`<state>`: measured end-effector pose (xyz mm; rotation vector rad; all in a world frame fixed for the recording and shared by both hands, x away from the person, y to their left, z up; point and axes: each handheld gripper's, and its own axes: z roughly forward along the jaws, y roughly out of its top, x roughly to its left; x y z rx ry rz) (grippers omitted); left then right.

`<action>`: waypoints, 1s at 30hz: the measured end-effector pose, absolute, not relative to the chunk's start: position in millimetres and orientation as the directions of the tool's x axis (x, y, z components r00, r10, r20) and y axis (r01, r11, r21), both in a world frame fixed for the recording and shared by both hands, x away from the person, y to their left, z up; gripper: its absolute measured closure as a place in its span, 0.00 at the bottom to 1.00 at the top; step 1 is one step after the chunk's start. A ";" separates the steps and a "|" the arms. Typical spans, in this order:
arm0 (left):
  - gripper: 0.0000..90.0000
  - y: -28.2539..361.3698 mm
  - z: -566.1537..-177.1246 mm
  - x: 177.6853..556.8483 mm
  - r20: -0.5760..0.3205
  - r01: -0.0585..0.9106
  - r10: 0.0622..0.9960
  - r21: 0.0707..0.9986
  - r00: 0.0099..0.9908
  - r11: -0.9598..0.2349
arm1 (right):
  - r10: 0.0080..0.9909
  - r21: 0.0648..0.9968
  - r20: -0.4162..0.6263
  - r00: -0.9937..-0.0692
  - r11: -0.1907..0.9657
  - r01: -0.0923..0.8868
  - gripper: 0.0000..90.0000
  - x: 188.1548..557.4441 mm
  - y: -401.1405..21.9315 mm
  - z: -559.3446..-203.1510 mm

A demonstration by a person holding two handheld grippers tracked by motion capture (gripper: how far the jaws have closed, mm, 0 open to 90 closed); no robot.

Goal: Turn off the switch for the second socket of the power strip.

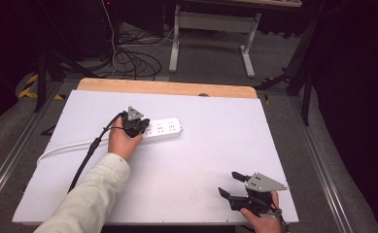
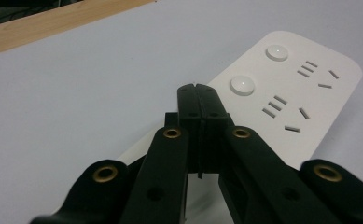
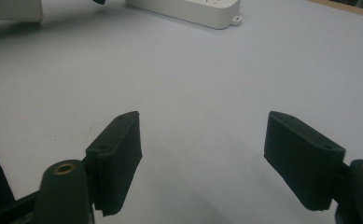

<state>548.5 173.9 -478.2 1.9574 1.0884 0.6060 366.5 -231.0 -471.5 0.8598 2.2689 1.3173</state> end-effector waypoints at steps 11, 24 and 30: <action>1.00 171.4 -479.2 546.7 0.052 0.463 0.860 0.825 0.508 -0.323 | 0.671 0.872 -0.019 -0.742 0.374 0.316 0.31 366.1 -231.1 -471.6; 1.00 166.6 -478.4 545.3 0.071 0.484 0.875 0.810 0.479 -0.331 | 0.668 0.870 -0.020 -0.744 0.378 0.317 0.31 365.5 -230.1 -472.0; 1.00 172.4 -475.6 545.8 0.056 0.468 0.869 0.825 0.492 -0.317 | 0.671 0.871 -0.020 -0.742 0.376 0.317 0.31 365.3 -231.3 -472.1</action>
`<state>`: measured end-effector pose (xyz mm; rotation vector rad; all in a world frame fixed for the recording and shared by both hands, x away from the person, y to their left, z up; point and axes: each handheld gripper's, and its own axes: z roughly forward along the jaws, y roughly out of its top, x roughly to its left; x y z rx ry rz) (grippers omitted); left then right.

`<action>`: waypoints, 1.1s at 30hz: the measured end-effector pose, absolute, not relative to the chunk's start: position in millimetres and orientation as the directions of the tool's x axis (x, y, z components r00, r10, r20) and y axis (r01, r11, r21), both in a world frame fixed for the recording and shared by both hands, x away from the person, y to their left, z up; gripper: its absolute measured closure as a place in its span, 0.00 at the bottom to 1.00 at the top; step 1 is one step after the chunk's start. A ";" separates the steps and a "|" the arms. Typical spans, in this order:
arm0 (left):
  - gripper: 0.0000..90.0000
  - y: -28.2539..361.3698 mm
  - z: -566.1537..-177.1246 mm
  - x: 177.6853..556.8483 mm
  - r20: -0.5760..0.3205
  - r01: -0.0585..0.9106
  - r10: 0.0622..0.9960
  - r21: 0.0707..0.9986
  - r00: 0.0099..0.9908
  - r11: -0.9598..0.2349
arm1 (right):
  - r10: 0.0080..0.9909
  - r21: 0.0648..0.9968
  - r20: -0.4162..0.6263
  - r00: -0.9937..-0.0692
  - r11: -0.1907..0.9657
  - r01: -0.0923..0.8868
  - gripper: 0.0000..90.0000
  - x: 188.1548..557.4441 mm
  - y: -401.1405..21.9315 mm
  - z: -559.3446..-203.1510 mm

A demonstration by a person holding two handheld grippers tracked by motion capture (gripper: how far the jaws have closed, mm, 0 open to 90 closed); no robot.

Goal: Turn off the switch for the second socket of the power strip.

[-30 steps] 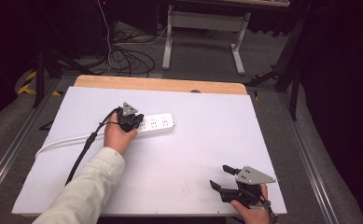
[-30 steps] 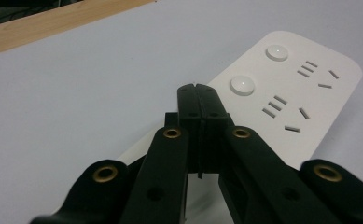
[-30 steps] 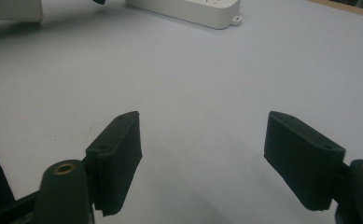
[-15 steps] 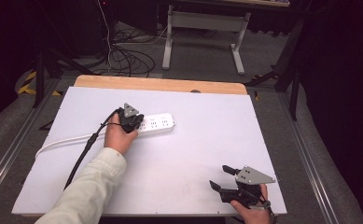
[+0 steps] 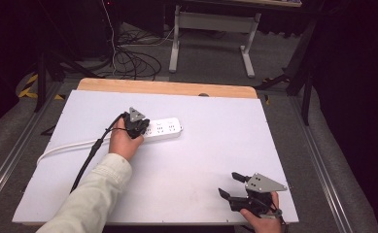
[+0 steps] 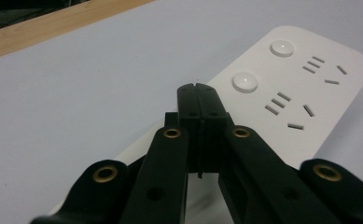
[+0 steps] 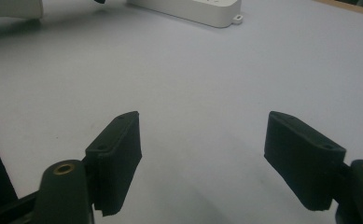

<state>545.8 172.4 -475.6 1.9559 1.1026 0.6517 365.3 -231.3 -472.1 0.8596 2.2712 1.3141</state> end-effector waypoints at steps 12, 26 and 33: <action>1.00 179.0 -454.7 536.0 -0.035 0.484 0.856 0.837 0.515 -0.257 | 0.680 0.863 -0.024 -0.733 0.384 0.328 0.31 367.1 -229.7 -473.4; 1.00 182.7 -438.9 527.9 -0.053 0.478 0.852 0.845 0.520 -0.239 | 0.683 0.862 -0.021 -0.730 0.382 0.332 0.31 368.5 -230.0 -474.0; 0.68 183.6 -424.6 515.9 -0.054 0.448 0.841 0.863 0.538 -0.232 | 0.681 0.863 -0.024 -0.732 0.384 0.329 0.31 366.5 -229.6 -473.6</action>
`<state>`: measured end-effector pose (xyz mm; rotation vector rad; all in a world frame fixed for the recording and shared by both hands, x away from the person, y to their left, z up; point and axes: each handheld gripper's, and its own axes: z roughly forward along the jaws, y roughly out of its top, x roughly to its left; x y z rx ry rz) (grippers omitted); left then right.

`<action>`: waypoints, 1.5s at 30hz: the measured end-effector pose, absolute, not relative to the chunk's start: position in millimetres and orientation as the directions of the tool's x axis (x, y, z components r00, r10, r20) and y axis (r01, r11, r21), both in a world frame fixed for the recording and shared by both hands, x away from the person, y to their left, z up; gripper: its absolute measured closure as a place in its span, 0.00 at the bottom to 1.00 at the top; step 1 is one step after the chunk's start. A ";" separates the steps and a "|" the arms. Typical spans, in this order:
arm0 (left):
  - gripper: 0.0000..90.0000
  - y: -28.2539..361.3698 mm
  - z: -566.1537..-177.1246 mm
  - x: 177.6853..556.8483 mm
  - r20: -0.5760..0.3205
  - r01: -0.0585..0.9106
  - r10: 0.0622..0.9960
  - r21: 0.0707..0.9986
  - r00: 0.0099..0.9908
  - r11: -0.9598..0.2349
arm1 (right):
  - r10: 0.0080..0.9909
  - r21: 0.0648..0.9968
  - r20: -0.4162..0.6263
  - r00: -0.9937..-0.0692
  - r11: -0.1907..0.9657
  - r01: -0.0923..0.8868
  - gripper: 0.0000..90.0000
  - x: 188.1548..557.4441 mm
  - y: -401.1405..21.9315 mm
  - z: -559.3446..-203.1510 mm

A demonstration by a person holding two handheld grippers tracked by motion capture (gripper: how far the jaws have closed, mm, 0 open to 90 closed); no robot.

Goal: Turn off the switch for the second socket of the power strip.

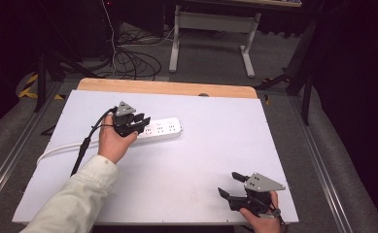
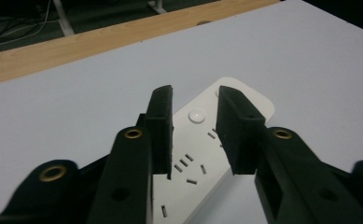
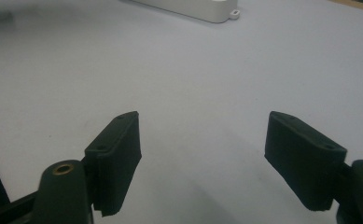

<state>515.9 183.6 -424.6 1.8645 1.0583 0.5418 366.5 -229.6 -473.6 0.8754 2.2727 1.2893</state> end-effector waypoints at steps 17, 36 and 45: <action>0.32 196.3 -387.5 469.2 -0.036 0.372 0.785 0.893 0.618 -0.253 | 0.680 0.863 -0.025 -0.732 0.385 0.328 0.31 366.7 -229.1 -473.4; 0.17 230.2 -386.4 410.2 -0.058 0.306 0.691 0.921 0.720 -0.241 | 0.682 0.863 -0.027 -0.731 0.385 0.327 0.31 366.4 -229.0 -473.3; 0.12 246.4 -403.2 386.1 -0.038 0.279 0.658 0.923 0.752 -0.265 | 0.683 0.863 -0.028 -0.730 0.385 0.327 0.31 366.3 -228.8 -473.2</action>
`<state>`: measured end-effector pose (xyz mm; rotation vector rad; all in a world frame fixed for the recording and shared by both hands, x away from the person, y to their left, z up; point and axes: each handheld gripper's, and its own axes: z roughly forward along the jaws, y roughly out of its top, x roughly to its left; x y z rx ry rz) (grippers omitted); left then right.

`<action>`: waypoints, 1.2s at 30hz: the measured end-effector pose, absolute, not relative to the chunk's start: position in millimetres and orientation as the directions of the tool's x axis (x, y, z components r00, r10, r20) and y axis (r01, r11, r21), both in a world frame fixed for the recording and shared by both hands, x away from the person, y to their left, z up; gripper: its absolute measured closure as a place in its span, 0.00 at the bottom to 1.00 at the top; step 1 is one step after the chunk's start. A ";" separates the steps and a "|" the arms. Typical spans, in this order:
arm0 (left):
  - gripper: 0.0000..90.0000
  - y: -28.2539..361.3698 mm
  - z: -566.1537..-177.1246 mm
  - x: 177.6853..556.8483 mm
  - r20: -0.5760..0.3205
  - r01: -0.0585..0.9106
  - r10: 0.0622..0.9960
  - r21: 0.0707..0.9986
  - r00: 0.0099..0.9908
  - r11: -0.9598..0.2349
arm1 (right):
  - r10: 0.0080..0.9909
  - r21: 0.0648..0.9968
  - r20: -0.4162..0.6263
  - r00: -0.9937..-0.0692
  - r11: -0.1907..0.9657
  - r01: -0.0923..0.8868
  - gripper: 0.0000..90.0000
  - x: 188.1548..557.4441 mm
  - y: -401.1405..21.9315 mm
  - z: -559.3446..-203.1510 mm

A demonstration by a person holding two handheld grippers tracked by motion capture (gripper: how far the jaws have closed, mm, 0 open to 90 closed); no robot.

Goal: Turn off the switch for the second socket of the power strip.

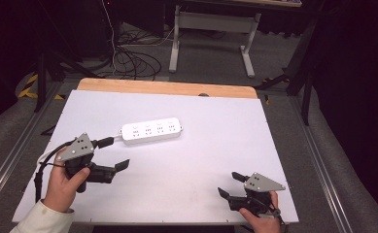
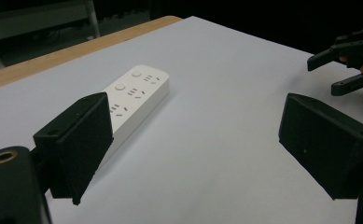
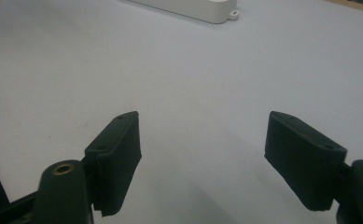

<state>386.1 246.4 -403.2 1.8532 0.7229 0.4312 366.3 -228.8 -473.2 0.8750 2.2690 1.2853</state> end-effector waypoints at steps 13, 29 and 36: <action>0.11 257.9 -435.8 368.2 0.004 0.287 0.642 0.893 0.766 -0.348 | 0.684 0.863 -0.026 -0.729 0.383 0.329 0.31 366.4 -229.3 -473.3; 0.11 279.1 -482.6 356.2 -0.099 0.366 0.632 0.879 0.769 -0.307 | 0.681 0.864 -0.026 -0.732 0.383 0.326 0.31 365.8 -229.6 -472.9; 0.11 283.1 -495.0 350.6 -0.098 0.377 0.664 0.879 0.742 -0.291 | 0.679 0.863 -0.028 -0.734 0.387 0.325 0.31 366.1 -229.3 -473.1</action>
